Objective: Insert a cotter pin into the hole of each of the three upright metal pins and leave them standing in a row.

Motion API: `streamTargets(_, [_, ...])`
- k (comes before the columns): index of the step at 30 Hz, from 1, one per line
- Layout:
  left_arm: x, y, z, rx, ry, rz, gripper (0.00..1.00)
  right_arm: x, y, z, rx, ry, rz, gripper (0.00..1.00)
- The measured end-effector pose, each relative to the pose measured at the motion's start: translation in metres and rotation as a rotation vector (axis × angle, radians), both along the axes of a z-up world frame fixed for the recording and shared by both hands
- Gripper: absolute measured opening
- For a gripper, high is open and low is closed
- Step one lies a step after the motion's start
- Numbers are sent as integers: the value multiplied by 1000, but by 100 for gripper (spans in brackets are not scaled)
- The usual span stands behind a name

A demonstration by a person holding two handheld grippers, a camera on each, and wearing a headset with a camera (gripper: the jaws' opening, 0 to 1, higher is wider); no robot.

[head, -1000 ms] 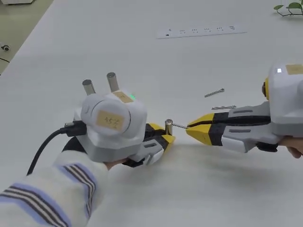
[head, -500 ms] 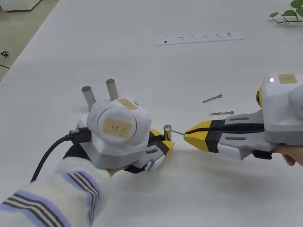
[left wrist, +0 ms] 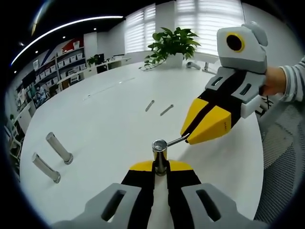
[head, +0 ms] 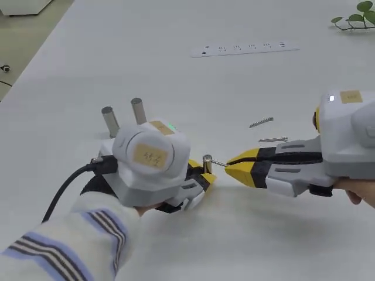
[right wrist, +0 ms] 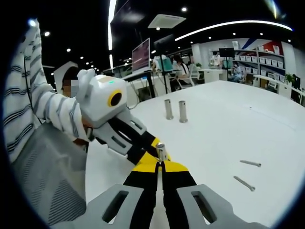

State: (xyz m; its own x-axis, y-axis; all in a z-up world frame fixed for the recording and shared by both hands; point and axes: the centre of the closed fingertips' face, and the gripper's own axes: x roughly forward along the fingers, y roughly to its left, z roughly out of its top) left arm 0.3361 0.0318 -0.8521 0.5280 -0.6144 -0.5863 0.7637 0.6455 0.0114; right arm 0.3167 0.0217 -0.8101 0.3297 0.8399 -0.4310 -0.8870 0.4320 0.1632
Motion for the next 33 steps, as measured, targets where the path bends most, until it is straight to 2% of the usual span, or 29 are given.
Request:
streamTargets(3, [0, 0, 0, -19, 20, 19, 7, 1, 1, 0, 1, 1, -7, 4])
streamTargets(11, [0, 0, 0, -17, 20, 24, 7, 5, 8, -1, -9, -16, -6, 4])
streamTargets(17, [0, 0, 0, -13, 18, 31, 7, 9, 13, -2, -14, 8, -28, 4])
streamTargets(19, [0, 0, 0, -16, 17, 33, 7, 8, 14, -2, -25, -12, -14, 4])
streamTargets(20, [0, 0, 0, -20, 20, 38, 7, 10, 14, -1, -43, -64, 7, 4])
streamTargets(24, [0, 0, 0, -22, 21, 40, 7, 10, 12, 1, -13, -39, -9, 5])
streamTargets(33, [1, 0, 0, -26, 26, 45, 7, 8, 6, 3, -15, -28, -3, 5])
